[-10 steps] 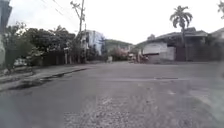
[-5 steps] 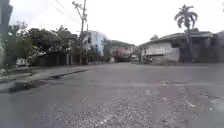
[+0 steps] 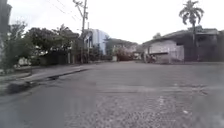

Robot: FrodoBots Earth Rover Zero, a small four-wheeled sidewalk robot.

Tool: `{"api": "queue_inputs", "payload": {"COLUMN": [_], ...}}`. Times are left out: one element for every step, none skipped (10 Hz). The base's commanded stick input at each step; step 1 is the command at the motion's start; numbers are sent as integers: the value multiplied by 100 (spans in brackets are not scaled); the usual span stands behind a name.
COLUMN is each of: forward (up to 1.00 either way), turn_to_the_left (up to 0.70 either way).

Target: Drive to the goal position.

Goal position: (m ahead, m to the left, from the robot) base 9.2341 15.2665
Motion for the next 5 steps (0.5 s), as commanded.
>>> {"api": "queue_inputs", "payload": {"forward": [100,100,100,100,100], "turn_to_the_left": [2,2,2,2,2]}}
